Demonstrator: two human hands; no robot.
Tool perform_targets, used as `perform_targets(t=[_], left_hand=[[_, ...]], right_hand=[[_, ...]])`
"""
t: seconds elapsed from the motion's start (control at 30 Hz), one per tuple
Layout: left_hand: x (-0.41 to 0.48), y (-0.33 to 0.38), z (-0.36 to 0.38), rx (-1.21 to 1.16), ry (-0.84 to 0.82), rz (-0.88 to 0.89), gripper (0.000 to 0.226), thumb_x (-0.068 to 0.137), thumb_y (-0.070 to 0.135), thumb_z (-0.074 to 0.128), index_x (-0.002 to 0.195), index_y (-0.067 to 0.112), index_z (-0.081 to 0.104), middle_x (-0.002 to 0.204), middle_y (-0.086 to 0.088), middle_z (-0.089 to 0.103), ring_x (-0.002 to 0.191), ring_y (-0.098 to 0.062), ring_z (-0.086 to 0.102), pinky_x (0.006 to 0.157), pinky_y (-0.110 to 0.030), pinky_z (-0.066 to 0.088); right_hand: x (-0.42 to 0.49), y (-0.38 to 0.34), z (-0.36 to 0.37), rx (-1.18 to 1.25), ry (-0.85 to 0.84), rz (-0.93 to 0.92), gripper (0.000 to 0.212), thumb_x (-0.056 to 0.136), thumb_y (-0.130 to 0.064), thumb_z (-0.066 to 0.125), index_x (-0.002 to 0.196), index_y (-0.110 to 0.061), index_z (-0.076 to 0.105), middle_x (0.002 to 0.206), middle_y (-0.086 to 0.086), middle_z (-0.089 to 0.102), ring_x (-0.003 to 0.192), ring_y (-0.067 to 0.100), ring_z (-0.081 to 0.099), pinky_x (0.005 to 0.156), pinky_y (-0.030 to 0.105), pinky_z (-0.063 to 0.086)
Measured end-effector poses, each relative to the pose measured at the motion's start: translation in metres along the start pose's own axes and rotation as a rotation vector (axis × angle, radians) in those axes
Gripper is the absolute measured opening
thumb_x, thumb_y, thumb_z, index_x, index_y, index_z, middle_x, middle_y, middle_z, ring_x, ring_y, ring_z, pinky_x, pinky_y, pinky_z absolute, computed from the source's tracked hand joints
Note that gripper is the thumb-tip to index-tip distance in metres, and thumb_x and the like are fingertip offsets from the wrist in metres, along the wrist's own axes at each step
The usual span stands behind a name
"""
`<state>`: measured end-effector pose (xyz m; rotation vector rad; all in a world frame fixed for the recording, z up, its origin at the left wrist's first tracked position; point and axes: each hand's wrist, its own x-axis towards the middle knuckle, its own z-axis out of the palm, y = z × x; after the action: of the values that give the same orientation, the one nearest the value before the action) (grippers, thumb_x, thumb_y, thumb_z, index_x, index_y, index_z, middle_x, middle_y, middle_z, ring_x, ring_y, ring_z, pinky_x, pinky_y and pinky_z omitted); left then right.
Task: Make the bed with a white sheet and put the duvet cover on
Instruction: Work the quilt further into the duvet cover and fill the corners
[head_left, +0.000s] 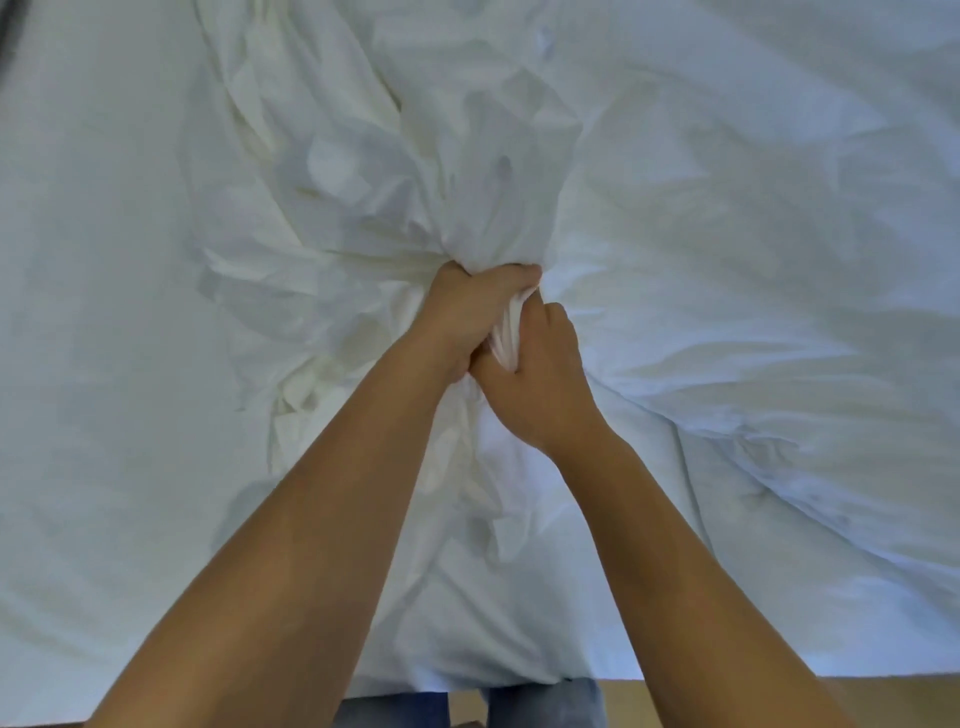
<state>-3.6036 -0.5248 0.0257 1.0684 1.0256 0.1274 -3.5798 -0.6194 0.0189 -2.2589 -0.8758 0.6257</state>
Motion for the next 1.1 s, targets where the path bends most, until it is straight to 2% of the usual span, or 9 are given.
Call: perform_targets(t=[0.13, 0.23, 0.4, 0.6, 0.77, 0.83, 0.97, 1.03, 1.1], left_hand=[[0.003, 0.008, 0.033, 0.133, -0.162, -0.034, 0.028, 0.064, 0.027, 0.085, 0.085, 0.015, 0.070, 0.077, 0.001, 0.074, 0.076, -0.014, 0.071, 0.066, -0.024, 0.055], [0.008, 0.006, 0.066, 0.430, -0.024, -0.005, 0.023, 0.061, 0.017, 0.083, 0.074, 0.013, 0.065, 0.073, 0.000, 0.068, 0.072, -0.014, 0.066, 0.068, -0.026, 0.055], [-0.009, -0.005, 0.103, 0.480, 0.148, 0.103, 0.024, 0.062, 0.018, 0.078, 0.075, 0.002, 0.066, 0.075, -0.012, 0.070, 0.073, -0.026, 0.067, 0.075, -0.044, 0.056], [-0.024, -0.014, 0.132, 0.389, 0.115, 0.104, 0.028, 0.051, 0.028, 0.070, 0.070, 0.008, 0.063, 0.076, -0.013, 0.068, 0.080, -0.032, 0.068, 0.076, -0.051, 0.055], [-0.017, -0.017, 0.139, 0.388, 0.101, 0.066, 0.027, 0.049, 0.027, 0.074, 0.072, 0.017, 0.065, 0.082, -0.005, 0.071, 0.083, -0.024, 0.068, 0.082, -0.045, 0.056], [-0.014, -0.018, 0.140, 0.374, 0.105, 0.071, 0.023, 0.049, 0.026, 0.075, 0.069, 0.020, 0.065, 0.077, -0.001, 0.071, 0.081, -0.022, 0.069, 0.081, -0.044, 0.056], [-0.003, -0.022, 0.130, 0.444, 0.156, 0.061, 0.023, 0.058, 0.015, 0.080, 0.065, 0.023, 0.059, 0.072, 0.003, 0.064, 0.081, -0.027, 0.066, 0.081, -0.047, 0.055], [0.004, -0.026, 0.123, 0.474, 0.143, 0.019, 0.021, 0.059, 0.011, 0.079, 0.064, 0.019, 0.060, 0.068, -0.001, 0.063, 0.078, -0.030, 0.067, 0.076, -0.049, 0.057], [0.011, -0.030, 0.122, 0.517, 0.121, -0.011, 0.018, 0.060, 0.010, 0.077, 0.065, 0.016, 0.061, 0.067, -0.002, 0.063, 0.078, -0.030, 0.067, 0.075, -0.046, 0.057]], right_hand=[[-0.002, 0.021, -0.019, 0.086, -0.016, 0.092, 0.059, 0.082, -0.032, 0.059, 0.132, -0.010, 0.037, 0.117, 0.006, 0.046, 0.108, 0.021, 0.044, 0.087, 0.034, 0.042], [-0.004, 0.035, -0.030, 0.284, -0.085, 0.149, 0.060, 0.079, -0.019, 0.064, 0.133, -0.008, 0.039, 0.127, 0.005, 0.044, 0.117, 0.021, 0.047, 0.095, 0.035, 0.045], [-0.025, 0.066, -0.056, 0.663, -0.086, 0.204, 0.033, 0.073, -0.016, 0.055, 0.106, -0.020, 0.053, 0.102, 0.004, 0.062, 0.091, 0.013, 0.061, 0.080, 0.034, 0.052], [-0.039, 0.094, -0.067, 0.699, 0.209, 0.189, 0.022, 0.078, -0.015, 0.042, 0.083, -0.011, 0.063, 0.060, -0.001, 0.053, 0.052, 0.011, 0.041, 0.053, 0.019, 0.034], [-0.036, 0.112, -0.072, 0.311, 0.292, -0.039, 0.036, 0.078, -0.008, 0.045, 0.104, 0.006, 0.065, 0.086, 0.020, 0.068, 0.091, 0.032, 0.061, 0.092, 0.032, 0.046], [-0.032, 0.115, -0.073, 0.249, 0.327, -0.089, 0.044, 0.077, -0.016, 0.041, 0.104, 0.007, 0.066, 0.083, 0.018, 0.068, 0.091, 0.041, 0.064, 0.086, 0.049, 0.050], [-0.036, 0.144, -0.077, 0.117, 0.585, 0.006, 0.040, 0.074, -0.015, 0.046, 0.100, 0.010, 0.065, 0.103, 0.026, 0.065, 0.101, 0.038, 0.060, 0.090, 0.050, 0.048], [-0.036, 0.174, -0.086, -0.199, 0.420, 0.183, 0.057, 0.075, -0.021, 0.057, 0.128, 0.000, 0.053, 0.132, 0.028, 0.048, 0.124, 0.043, 0.042, 0.107, 0.052, 0.027], [-0.034, 0.201, -0.090, -0.599, 0.023, 0.317, 0.085, 0.082, -0.031, 0.062, 0.151, -0.024, 0.012, 0.157, 0.016, 0.006, 0.143, 0.038, 0.005, 0.114, 0.048, -0.002]])
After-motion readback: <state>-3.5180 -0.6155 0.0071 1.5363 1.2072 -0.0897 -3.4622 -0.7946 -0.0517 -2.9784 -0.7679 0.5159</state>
